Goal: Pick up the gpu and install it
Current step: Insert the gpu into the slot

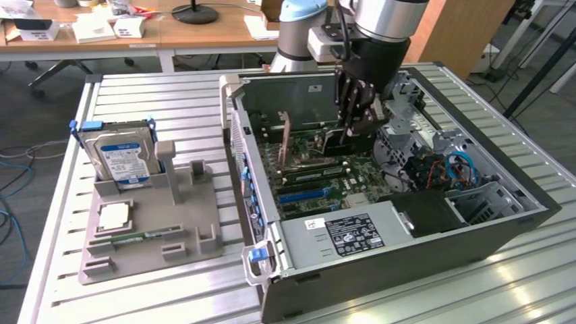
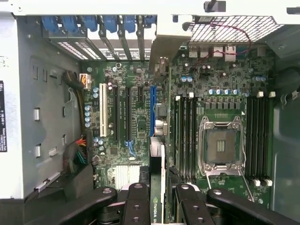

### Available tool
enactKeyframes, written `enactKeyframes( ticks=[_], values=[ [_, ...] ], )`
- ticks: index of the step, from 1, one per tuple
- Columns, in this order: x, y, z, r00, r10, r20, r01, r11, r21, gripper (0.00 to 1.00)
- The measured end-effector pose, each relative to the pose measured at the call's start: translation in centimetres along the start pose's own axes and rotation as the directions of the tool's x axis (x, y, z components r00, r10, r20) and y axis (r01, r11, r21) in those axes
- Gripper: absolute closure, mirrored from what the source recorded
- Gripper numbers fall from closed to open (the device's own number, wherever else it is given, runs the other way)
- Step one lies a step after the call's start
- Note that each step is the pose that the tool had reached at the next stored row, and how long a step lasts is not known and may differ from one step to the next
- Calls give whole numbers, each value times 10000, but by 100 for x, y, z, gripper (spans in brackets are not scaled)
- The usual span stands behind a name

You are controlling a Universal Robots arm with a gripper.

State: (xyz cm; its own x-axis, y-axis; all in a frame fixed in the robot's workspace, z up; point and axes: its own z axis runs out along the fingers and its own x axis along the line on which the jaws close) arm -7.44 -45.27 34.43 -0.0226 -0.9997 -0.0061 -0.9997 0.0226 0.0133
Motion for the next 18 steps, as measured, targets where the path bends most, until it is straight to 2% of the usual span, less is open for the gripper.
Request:
enactKeyframes(
  ticks=[11, 18],
  values=[
    [1, 21, 24, 10000, -10, -2, 10, 10000, -1, 74],
    [2, 25, 126, 10000, -8, -1, 8, 10000, -2, 74]
  ],
)
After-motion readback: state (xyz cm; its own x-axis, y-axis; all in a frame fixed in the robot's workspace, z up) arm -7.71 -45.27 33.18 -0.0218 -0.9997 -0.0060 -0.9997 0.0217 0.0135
